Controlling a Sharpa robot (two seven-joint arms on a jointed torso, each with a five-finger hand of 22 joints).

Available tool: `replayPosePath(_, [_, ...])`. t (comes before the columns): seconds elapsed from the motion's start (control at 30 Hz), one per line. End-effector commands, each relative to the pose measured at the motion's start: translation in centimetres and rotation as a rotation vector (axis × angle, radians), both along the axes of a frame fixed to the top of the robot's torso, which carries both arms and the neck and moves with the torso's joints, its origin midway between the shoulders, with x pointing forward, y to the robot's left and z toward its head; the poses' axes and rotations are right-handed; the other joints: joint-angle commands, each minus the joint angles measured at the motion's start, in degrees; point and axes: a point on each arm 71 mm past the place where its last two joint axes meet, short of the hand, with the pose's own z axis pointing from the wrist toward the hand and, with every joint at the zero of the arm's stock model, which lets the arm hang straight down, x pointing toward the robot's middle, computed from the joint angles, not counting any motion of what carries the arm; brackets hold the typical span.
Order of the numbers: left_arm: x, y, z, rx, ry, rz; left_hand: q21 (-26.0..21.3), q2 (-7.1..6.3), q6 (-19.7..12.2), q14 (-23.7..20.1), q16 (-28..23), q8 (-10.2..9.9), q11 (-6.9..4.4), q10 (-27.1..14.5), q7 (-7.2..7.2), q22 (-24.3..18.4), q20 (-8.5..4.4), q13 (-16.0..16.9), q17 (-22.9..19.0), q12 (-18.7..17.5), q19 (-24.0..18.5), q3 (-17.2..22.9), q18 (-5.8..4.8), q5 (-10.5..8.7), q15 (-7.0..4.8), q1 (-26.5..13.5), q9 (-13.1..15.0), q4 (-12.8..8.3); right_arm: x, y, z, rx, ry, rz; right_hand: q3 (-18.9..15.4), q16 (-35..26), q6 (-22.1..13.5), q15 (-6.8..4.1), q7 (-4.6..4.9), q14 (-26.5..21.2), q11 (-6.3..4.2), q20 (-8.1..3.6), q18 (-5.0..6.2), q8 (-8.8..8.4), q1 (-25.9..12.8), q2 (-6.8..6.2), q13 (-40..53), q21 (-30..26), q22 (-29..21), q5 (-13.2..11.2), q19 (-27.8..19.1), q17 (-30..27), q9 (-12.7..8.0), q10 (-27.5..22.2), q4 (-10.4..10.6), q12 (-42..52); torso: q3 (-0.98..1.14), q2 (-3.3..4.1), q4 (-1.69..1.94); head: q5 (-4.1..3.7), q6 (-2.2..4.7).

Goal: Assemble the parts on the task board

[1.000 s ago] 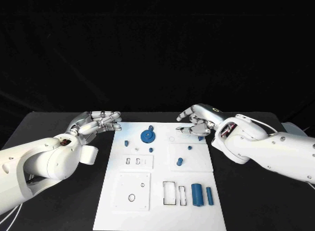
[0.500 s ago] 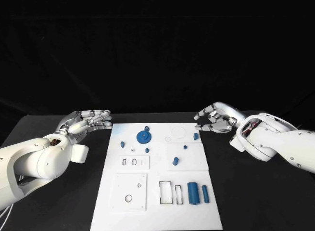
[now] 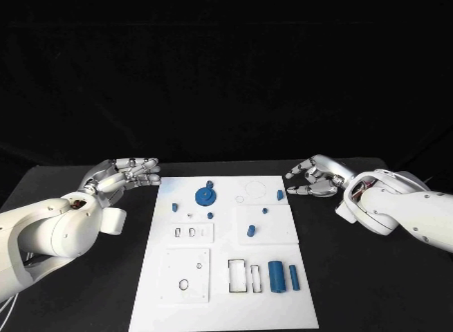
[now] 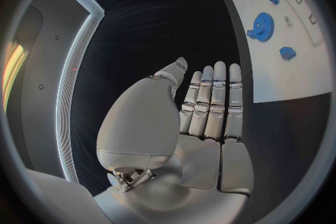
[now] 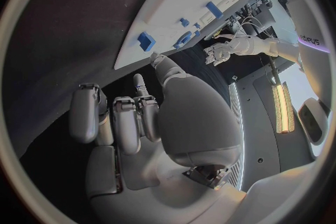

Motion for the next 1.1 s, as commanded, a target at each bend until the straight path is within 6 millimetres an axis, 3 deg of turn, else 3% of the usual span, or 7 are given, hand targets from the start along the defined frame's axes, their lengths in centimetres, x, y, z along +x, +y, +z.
replayPosePath(0.03, [0.0,-0.3,0.2,-0.013,-0.010,-0.021,-0.41,0.42,-0.04,-0.26,-0.34,-0.24,0.06,-0.47,0.39,-0.12,0.13,0.02,-0.12,-0.28,-0.49,-0.03,0.40,-0.20,0.13,0.22,0.05,-0.33,0.0,0.1,-0.6,-0.022,0.019,0.016,0.00,-0.12,-0.48,0.25,0.00,4.56,0.33,0.00,0.75,-0.26,0.53,-0.05,8.22,-0.31,0.52,0.35,-0.14,10.01,-0.08,-0.11,-0.37,-0.27,-0.05,0.07,0.07,0.03,-0.10])
replayPosePath(0.33, [-0.1,-0.4,0.2,-0.013,-0.009,-0.022,-0.42,0.42,-0.04,-0.26,-0.35,-0.24,0.06,-0.47,0.39,-0.13,0.14,0.02,-0.13,-0.28,-0.50,-0.03,0.40,-0.20,0.13,0.23,0.05,-0.34,0.0,0.4,-1.7,-0.044,0.049,0.017,-0.21,-0.13,-1.00,0.37,0.13,4.56,0.47,0.10,0.78,-0.22,0.26,-0.24,8.03,-0.51,0.40,0.10,-0.22,10.02,-0.25,-0.31,-0.34,-0.45,-0.05,-0.02,-0.16,0.22,-0.37])
replayPosePath(0.53, [-0.1,-0.4,0.2,-0.013,-0.007,-0.024,-0.45,0.44,-0.03,-0.24,-0.39,-0.24,0.06,-0.48,0.40,-0.16,0.16,0.03,-0.16,-0.28,-0.52,-0.02,0.41,-0.19,0.13,0.24,0.05,-0.34,-0.1,1.1,-2.3,-0.043,0.057,0.029,-0.29,-0.11,-1.11,0.41,0.15,4.57,0.50,0.13,0.77,-0.19,0.14,-0.29,8.13,-0.50,0.43,0.00,-0.20,10.07,-0.28,-0.22,-0.30,-0.36,-0.03,0.03,0.07,0.25,-0.49])
replayPosePath(0.87, [-0.1,-0.4,0.1,-0.012,-0.003,-0.022,-0.53,0.54,-0.02,-0.19,-0.49,-0.25,0.06,-0.48,0.42,-0.23,0.23,0.04,-0.24,-0.29,-0.56,0.06,0.45,-0.18,0.13,0.33,0.06,-0.38,0.1,1.8,-2.8,-0.042,0.060,0.039,-0.17,0.45,-0.34,0.40,0.03,4.87,0.43,0.19,0.54,0.22,0.15,0.13,8.79,0.29,1.31,-0.06,0.54,11.18,-0.18,0.38,-0.31,0.23,-0.09,0.00,-0.09,0.59,-0.91])
replayPosePath(1.1, [-0.1,-0.5,0.1,-0.012,-0.002,-0.024,-0.57,0.61,-0.01,-0.16,-0.54,-0.25,0.06,-0.49,0.42,-0.26,0.25,0.04,-0.28,-0.30,-0.56,0.11,0.47,-0.18,0.13,0.40,0.06,-0.41,0.2,2.0,-3.0,-0.047,0.063,0.038,-0.05,0.79,0.16,0.36,-0.05,5.05,0.36,0.18,0.41,0.37,0.12,0.40,9.12,0.76,1.82,-0.06,0.97,11.82,-0.12,0.69,-0.31,0.53,-0.09,-0.03,-0.01,0.58,-1.07])
